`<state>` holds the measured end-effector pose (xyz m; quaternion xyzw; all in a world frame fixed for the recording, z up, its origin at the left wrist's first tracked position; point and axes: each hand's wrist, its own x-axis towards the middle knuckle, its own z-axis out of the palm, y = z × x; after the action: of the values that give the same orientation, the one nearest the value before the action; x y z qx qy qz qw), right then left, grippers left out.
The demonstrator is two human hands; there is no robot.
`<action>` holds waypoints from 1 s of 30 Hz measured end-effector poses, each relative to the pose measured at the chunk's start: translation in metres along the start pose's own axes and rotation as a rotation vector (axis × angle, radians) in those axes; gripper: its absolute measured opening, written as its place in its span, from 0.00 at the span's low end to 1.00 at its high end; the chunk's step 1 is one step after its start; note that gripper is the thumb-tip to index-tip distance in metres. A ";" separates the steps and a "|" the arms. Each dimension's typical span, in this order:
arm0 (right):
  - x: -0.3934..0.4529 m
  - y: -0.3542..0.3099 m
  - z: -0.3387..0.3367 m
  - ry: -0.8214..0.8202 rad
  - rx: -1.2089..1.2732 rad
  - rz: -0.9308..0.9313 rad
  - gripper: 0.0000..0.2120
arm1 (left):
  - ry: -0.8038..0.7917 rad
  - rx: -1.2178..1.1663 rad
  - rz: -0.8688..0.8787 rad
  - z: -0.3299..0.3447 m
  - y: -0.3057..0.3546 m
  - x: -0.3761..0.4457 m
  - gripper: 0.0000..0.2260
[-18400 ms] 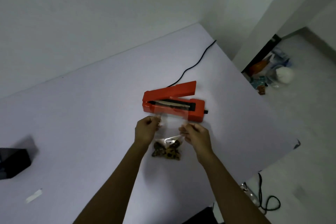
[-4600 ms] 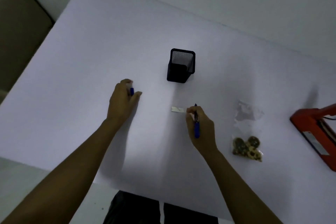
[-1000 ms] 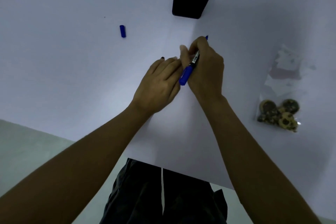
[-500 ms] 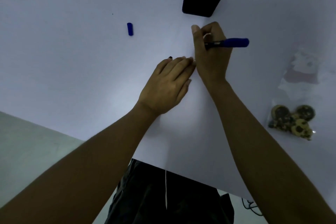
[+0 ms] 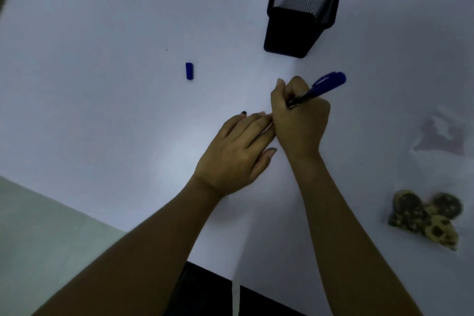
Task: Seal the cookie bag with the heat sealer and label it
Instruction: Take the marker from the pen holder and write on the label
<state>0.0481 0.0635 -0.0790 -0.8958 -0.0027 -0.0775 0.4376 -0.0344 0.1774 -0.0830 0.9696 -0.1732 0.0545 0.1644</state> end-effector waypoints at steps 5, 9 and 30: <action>0.004 -0.001 0.000 -0.023 0.099 0.066 0.16 | -0.020 0.008 -0.011 -0.001 -0.001 0.004 0.19; 0.000 -0.002 -0.001 -0.012 0.043 0.023 0.19 | -0.032 0.004 -0.011 -0.003 0.000 0.002 0.19; 0.002 -0.003 -0.006 0.056 0.267 0.154 0.17 | -0.052 -0.011 -0.023 -0.002 0.000 0.002 0.21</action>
<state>0.0491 0.0606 -0.0731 -0.8246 0.0681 -0.0675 0.5575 -0.0326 0.1771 -0.0806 0.9716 -0.1667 0.0263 0.1657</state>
